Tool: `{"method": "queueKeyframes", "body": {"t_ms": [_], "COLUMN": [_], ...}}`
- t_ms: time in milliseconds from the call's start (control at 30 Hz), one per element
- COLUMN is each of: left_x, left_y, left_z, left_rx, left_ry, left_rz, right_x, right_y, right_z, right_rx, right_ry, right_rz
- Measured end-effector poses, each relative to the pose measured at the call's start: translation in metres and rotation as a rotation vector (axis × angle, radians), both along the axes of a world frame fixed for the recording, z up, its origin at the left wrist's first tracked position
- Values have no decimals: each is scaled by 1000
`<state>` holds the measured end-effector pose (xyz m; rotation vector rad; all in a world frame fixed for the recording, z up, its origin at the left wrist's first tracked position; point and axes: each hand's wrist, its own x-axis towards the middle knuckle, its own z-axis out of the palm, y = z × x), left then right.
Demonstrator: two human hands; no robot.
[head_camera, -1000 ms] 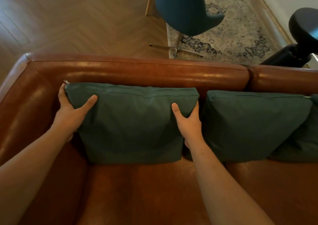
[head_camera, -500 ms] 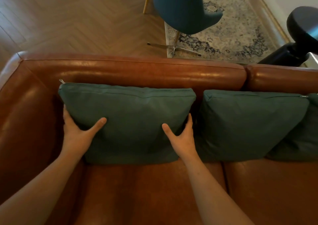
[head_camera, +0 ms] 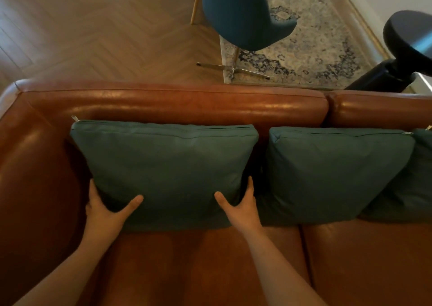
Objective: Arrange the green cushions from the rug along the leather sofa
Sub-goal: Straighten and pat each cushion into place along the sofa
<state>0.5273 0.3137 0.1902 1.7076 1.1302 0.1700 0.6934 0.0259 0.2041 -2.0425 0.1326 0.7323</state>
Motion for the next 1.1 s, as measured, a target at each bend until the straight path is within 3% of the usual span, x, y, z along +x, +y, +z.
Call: {"method": "queueKeyframes", "body": {"t_ms": [300, 400, 567, 667, 867, 967, 1033, 1100], "left_x": [15, 5, -20, -9, 7, 12, 14, 16], "left_y": [-1, -11, -32, -38, -36, -41, -47, -52], "left_z": [-33, -29, -40, -41, -46, -40, -25, 0], "left_rx": [39, 56, -210, -357, -390, -283, -63, 157], "left_ry": [19, -112, 21, -64, -131, -69, 40, 83], "left_rz": [-12, 52, 297, 331, 314, 326, 280, 245], "right_x": [3, -5, -19, -26, -27, -28, -32, -38], "right_y": [21, 12, -5, -3, 11, 15, 19, 22], "right_z": [-41, -35, -38, -51, -86, -82, -58, -33], "right_rx": [-53, -28, -12, 78, 174, 173, 57, -61], "right_ry": [-20, -7, 141, 191, 138, 123, 60, -135], "right_rz": [14, -7, -58, -72, -135, -144, -161, -165]}}
